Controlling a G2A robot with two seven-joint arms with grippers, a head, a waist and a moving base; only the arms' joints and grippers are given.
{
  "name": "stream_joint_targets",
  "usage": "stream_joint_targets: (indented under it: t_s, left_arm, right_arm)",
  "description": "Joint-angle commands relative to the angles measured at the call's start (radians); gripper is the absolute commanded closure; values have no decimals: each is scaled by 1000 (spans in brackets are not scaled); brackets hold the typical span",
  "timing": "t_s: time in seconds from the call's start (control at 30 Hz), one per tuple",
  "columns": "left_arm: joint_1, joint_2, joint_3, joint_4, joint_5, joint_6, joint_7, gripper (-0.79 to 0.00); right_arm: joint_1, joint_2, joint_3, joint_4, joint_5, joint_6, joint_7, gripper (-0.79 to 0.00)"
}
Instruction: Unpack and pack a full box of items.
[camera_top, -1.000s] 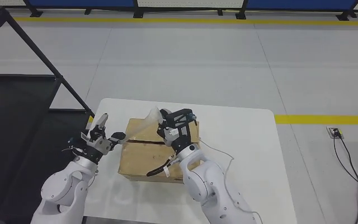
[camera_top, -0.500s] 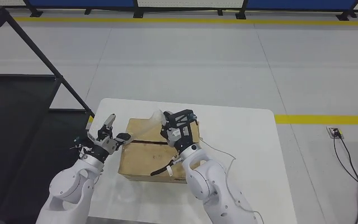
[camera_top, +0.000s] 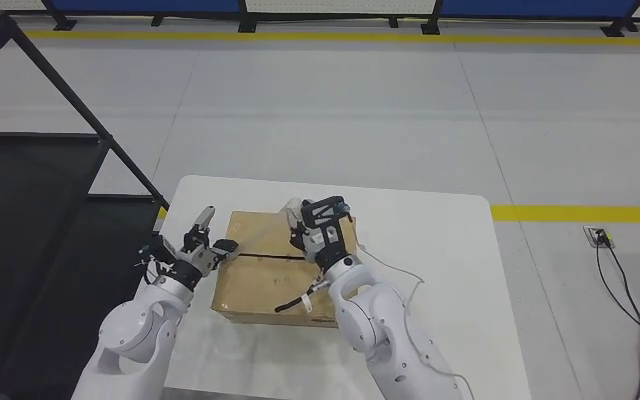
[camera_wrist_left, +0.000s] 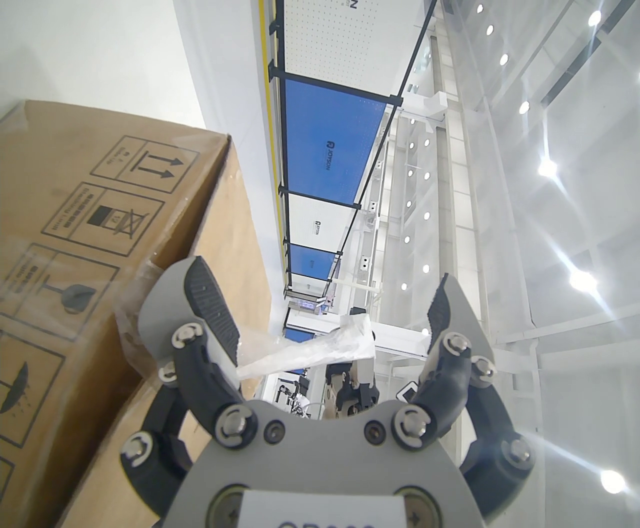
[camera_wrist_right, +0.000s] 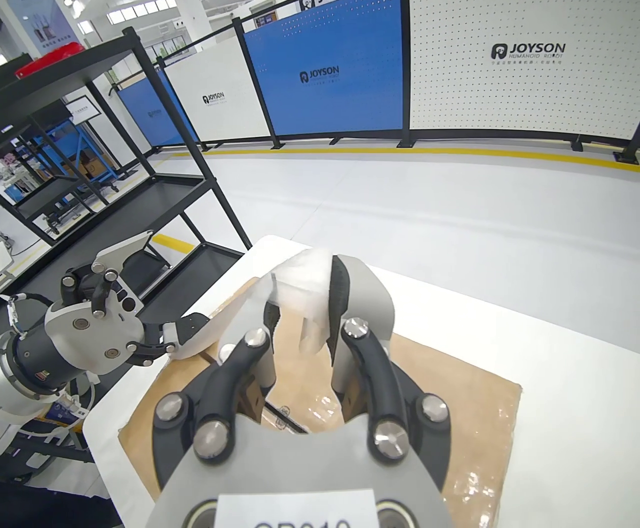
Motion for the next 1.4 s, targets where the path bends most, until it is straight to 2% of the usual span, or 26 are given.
stream_joint_targets:
  t_s: [0.0,0.33,0.7,1.1,1.23,1.37]
  left_arm:
    - [0,-1,4,1,1,1,3,-785]
    - [-2,-2,11,6,10,2,10,-785]
    - [0,-3,11,8,9,3,19,-785]
    - [-2,-5,18,1,9,5,23,-785]
    - [-2,-6,22,1,12,7,22,-785]
    - [-3,-6,25,2,12,8,20,-785]
  right_arm:
    - [0,0,3,1,-4,1,5,-317]
    - [-12,4,16,-4,-25,-5,20,-379]
    - [-33,10,38,-24,-43,-11,31,-397]
    - [-79,19,75,-82,-60,7,20,-526]
    - [-97,23,93,-108,-54,8,16,-536]
    - [-113,25,114,-133,-38,23,4,-508]
